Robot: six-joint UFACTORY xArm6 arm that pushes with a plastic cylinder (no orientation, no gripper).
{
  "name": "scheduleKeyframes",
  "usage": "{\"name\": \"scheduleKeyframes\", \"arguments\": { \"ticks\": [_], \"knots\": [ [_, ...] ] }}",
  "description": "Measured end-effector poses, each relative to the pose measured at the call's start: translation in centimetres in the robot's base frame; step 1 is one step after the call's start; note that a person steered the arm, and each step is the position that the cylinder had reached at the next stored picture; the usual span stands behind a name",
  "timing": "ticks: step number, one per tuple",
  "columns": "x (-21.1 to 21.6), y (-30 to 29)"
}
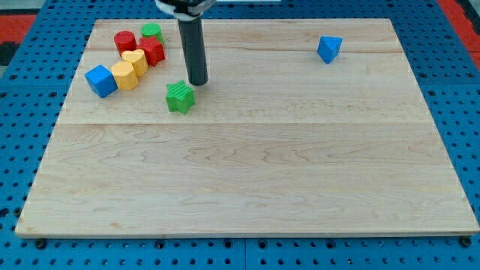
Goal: Move your arm to the top center
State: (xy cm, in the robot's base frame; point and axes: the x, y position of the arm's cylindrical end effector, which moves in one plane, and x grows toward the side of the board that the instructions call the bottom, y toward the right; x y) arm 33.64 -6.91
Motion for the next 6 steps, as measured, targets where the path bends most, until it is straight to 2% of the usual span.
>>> {"name": "scheduleKeyframes", "arguments": {
  "ticks": [1,2,3,4,6],
  "knots": [
    [-5.9,-0.9],
    [-9.8,-1.5],
    [-12.3,0.6],
    [-13.9,-0.3],
    [-14.0,-10.1]
  ]
}}
